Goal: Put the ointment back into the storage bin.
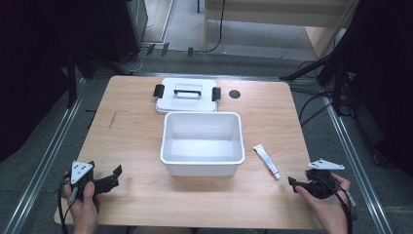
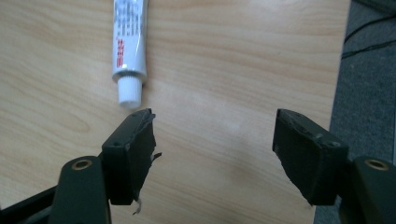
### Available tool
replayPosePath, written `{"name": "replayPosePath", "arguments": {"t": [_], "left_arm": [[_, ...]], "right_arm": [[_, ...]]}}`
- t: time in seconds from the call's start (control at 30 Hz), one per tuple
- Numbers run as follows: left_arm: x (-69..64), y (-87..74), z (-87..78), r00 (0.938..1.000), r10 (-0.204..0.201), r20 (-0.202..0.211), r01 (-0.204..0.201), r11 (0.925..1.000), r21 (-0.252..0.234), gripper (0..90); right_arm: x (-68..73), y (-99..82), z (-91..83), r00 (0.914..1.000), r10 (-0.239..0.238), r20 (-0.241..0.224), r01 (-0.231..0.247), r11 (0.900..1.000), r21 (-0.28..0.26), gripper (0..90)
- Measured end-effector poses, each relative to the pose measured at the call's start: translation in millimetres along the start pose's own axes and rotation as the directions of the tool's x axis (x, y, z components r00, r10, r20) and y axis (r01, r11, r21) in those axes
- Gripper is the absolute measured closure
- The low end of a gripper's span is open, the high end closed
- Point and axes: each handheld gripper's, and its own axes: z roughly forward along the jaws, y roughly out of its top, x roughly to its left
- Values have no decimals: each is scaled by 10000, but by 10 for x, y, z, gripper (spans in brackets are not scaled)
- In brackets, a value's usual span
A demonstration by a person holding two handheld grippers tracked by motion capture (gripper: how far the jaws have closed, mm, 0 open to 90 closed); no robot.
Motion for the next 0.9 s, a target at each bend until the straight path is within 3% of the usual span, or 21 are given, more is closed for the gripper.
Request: {"name": "replayPosePath", "arguments": {"t": [0.03,0.1,0.13,0.23,0.37,0.47,0.5,0.53,0.67,0.7,0.8,0.9], "left_arm": [[0,0,1,10000,-11,8,11,10000,-1,6],[0,0,0,10000,-11,29,11,10000,-5,6],[0,0,1,10000,1,82,-1,10000,9,6],[-5,1,4,9999,37,106,-38,10000,43,6],[2,1,8,9999,-37,167,36,10000,44,6],[5,3,11,9998,-65,203,64,10000,31,6],[5,3,11,9998,-65,203,64,10000,31,6],[3,2,9,9998,-61,200,60,10000,21,6],[11,-6,-5,9997,-138,186,141,9998,-141,6],[15,-7,-9,9996,-157,219,160,9998,-130,6],[26,-14,-22,9991,-203,362,210,9996,-174,6],[26,-17,-27,9991,-206,384,212,9996,-168,6]], "right_arm": [[9,38,32,9999,-155,-56,158,9982,584,272],[14,56,42,9998,-194,-61,198,9966,803,272],[25,99,63,9993,-374,-12,372,9912,1267,267],[60,172,82,9985,-543,109,512,9802,1912,259],[107,289,89,9953,-966,-52,942,9557,2788,250],[131,375,98,9918,-1280,-54,1218,9289,3497,243],[131,375,98,9918,-1280,-54,1218,9289,3497,243],[143,443,92,9884,-1511,-120,1438,9094,3904,236],[163,550,78,9843,-1756,-189,1669,8891,4262,231],[190,588,83,9819,-1890,-87,1728,8775,4473,234],[238,645,124,9754,-2199,-133,1998,8578,4735,255],[300,702,192,9720,-2319,-381,2206,8444,4881,310]]}}
